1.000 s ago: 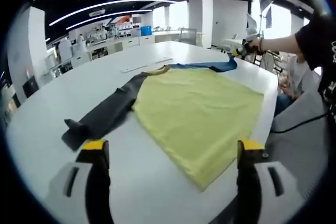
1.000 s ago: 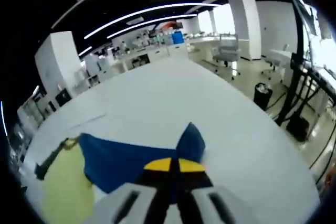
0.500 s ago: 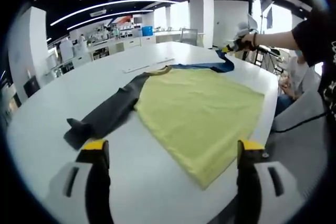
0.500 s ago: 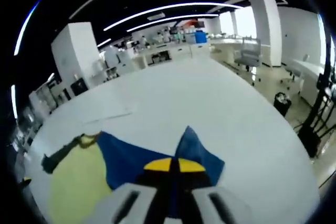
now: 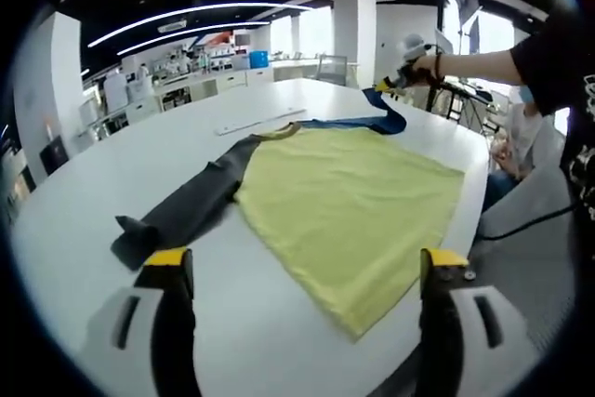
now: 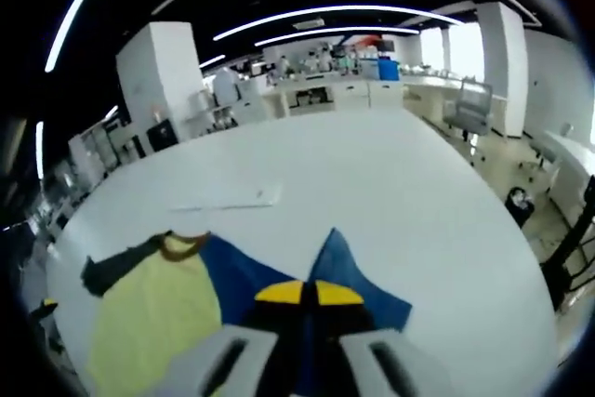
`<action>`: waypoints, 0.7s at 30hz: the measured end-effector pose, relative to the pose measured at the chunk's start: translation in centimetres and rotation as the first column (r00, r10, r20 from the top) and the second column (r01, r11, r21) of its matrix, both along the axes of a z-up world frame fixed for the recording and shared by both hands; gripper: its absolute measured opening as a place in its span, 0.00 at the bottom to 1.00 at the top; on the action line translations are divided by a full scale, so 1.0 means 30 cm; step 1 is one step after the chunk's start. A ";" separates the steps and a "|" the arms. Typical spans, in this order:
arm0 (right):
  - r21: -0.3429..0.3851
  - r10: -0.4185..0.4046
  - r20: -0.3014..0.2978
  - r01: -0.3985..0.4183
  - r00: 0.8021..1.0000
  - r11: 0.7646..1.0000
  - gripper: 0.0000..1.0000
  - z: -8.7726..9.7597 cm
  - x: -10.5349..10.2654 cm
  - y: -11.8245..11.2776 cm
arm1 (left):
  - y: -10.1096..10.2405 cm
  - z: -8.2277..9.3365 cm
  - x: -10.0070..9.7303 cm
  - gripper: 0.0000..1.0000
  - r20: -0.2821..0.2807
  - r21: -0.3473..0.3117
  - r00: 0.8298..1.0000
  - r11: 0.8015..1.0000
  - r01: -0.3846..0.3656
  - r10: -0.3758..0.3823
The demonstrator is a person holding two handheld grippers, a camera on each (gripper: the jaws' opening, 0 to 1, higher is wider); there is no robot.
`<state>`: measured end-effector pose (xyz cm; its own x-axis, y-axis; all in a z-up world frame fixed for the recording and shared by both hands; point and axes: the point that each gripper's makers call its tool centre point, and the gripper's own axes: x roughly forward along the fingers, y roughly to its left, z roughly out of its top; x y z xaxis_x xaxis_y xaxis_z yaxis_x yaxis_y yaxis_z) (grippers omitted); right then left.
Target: Fold the garment on the visible template until the final outline fits inside the template.
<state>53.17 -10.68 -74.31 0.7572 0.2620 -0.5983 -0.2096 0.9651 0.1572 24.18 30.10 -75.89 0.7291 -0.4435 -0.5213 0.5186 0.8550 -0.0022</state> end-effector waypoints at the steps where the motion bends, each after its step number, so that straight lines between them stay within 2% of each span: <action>1: -0.006 0.005 0.001 -0.005 1.000 1.000 0.00 0.001 0.002 0.009 | -0.005 0.003 0.001 0.99 -0.003 -0.019 1.000 1.000 -0.003 0.003; 3: -0.007 0.012 -0.003 -0.012 1.000 1.000 0.00 -0.008 0.012 0.013 | -0.009 0.010 0.006 0.99 0.000 -0.041 1.000 0.999 -0.006 0.006; 8: -0.003 0.035 -0.004 -0.035 0.999 0.999 0.00 -0.001 0.010 0.074 | -0.015 0.011 0.003 0.99 -0.008 -0.017 1.000 1.000 0.017 -0.017; 13: -0.003 0.066 -0.003 -0.066 0.998 0.998 0.00 0.016 0.019 0.147 | -0.018 0.011 -0.004 0.99 -0.014 -0.021 0.999 0.999 0.039 -0.039; 21: -0.036 0.156 -0.002 -0.156 0.988 0.987 0.00 0.039 0.021 0.273 | -0.022 0.019 -0.006 0.99 -0.010 -0.019 0.999 0.999 0.039 -0.039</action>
